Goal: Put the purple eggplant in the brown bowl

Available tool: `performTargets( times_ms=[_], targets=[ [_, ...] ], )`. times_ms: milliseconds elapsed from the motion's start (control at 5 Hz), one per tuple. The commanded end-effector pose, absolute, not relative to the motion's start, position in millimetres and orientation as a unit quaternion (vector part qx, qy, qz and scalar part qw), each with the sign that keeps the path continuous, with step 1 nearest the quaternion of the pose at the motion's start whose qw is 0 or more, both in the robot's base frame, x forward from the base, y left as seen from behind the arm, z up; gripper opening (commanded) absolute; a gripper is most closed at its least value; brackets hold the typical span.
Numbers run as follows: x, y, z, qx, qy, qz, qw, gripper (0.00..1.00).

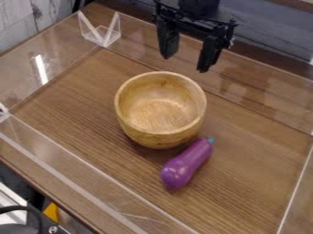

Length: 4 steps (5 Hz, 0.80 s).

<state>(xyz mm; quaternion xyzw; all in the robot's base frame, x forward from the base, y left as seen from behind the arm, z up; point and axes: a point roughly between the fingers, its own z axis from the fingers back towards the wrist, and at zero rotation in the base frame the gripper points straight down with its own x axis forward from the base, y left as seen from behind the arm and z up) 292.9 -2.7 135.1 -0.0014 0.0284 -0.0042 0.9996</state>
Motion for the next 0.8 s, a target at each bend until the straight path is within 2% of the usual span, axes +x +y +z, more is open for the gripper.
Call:
performTargets(
  times_ms=[0, 600],
  targets=[
    [289, -4, 130.2, -0.003, 0.038, -0.004, 0.999, 1.0],
    [263, -19, 118.5, -0.015, 0.061, -0.031, 0.998, 1.0]
  ],
)
